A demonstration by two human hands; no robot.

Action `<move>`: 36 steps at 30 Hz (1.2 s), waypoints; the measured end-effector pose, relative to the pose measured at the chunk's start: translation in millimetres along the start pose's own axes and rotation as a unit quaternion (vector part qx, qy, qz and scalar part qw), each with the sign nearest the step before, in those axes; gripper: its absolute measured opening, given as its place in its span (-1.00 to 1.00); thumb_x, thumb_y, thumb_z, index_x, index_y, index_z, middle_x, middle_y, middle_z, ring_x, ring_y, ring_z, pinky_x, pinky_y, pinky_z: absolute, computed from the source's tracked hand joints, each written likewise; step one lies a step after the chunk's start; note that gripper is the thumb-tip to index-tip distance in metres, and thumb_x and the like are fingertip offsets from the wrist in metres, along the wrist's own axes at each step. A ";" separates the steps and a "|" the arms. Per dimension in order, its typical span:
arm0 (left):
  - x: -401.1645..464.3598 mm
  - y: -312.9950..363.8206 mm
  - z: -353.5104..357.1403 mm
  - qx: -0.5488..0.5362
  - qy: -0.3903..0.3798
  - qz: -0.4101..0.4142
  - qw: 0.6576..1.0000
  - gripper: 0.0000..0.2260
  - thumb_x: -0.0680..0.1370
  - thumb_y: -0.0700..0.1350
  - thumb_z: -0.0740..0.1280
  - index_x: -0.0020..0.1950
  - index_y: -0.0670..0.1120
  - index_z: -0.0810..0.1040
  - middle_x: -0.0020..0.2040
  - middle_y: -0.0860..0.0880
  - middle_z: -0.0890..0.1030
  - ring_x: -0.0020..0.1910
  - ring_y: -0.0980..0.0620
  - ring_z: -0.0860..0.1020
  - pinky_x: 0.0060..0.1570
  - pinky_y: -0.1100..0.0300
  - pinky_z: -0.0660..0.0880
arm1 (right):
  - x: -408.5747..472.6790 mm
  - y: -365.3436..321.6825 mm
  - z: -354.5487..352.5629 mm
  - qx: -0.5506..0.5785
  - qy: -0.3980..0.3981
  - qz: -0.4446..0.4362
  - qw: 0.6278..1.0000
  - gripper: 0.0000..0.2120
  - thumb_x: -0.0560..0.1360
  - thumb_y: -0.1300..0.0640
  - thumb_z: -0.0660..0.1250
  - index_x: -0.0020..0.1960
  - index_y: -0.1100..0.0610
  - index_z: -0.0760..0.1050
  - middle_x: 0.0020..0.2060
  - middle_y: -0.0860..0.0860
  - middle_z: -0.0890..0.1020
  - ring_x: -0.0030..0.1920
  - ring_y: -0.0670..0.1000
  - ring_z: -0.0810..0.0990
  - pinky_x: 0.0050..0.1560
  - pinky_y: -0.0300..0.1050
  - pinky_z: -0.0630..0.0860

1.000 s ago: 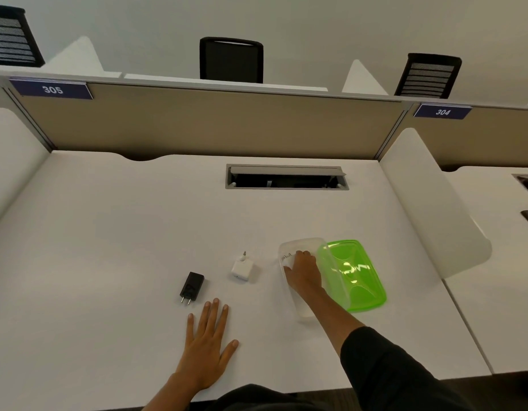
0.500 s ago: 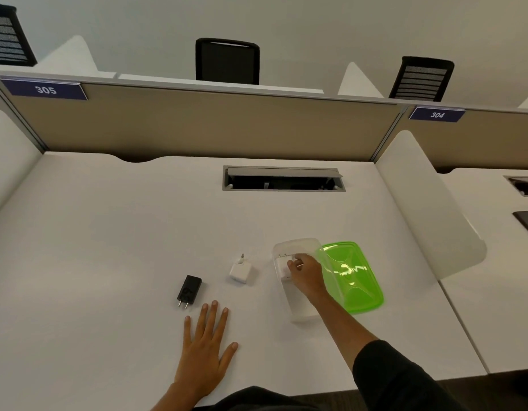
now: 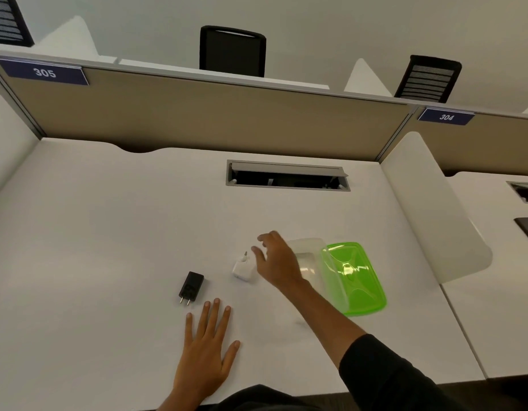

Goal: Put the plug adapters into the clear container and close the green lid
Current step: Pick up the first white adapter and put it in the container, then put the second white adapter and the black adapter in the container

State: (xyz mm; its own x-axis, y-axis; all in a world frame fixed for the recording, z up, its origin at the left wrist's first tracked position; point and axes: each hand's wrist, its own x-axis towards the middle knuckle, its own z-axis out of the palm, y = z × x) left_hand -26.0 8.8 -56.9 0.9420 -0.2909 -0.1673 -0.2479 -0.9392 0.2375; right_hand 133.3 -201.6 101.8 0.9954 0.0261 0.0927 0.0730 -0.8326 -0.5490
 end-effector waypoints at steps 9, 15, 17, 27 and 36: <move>0.8 2.6 -1.1 -0.008 0.009 -0.004 1.000 -0.25 0.68 0.38 0.08 0.79 0.06 0.03 0.81 -0.06 0.02 0.78 -0.17 0.05 0.66 -0.36 -0.04 | -1.5 -21.1 55.3 -0.104 -0.156 0.188 0.964 -0.30 0.51 -0.30 0.43 0.41 0.20 0.44 0.32 0.12 0.53 0.34 0.15 0.56 0.27 0.01 0.57; 1.4 3.1 -1.1 -0.005 0.008 -0.004 1.000 -0.24 0.68 0.39 0.10 0.79 0.06 0.03 0.81 -0.05 -0.01 0.79 -0.15 -0.01 0.67 -0.35 -0.05 | 1.5 -28.5 58.4 -0.082 -0.168 0.204 0.961 -0.40 0.59 -0.18 0.36 0.44 0.22 0.44 0.35 0.14 0.49 0.35 0.18 0.57 0.30 0.02 0.58; 1.6 3.3 -1.0 -0.005 0.008 -0.004 1.000 -0.24 0.67 0.39 0.11 0.78 0.06 0.05 0.81 -0.06 0.02 0.79 -0.14 -0.03 0.67 -0.36 -0.04 | 2.3 -32.2 59.7 -0.078 -0.171 0.205 0.961 -0.50 0.59 -0.05 0.37 0.41 0.22 0.45 0.34 0.16 0.48 0.35 0.18 0.56 0.30 0.00 0.58; 3.7 2.6 1.7 -0.010 0.005 -0.002 1.000 -0.23 0.66 0.39 0.12 0.78 0.04 0.08 0.80 -0.07 0.05 0.77 -0.17 0.10 0.66 -0.36 0.00 | 5.9 -36.9 47.5 -0.071 -0.157 0.148 0.974 -0.63 0.52 0.07 0.38 0.27 0.21 0.51 0.19 0.19 0.58 0.23 0.20 0.58 0.16 -0.02 0.58; 2.9 0.2 4.9 0.000 0.010 0.004 1.000 -0.23 0.67 0.38 0.10 0.79 0.04 0.04 0.81 -0.07 0.00 0.78 -0.16 0.07 0.67 -0.34 -0.02 | 19.6 -17.3 -18.9 -0.069 -0.045 0.116 0.990 -0.54 0.41 -0.07 0.40 0.23 0.12 0.56 0.03 0.11 0.63 0.05 0.17 0.64 -0.06 -0.08 0.52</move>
State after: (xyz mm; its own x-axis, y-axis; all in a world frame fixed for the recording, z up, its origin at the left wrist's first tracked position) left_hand -24.5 6.9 -61.9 0.9442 -0.2945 -0.1472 -0.2552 -0.9372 0.2379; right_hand 150.4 -197.1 128.8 0.9864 -0.1301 -0.1000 -0.1607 -0.8895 -0.4277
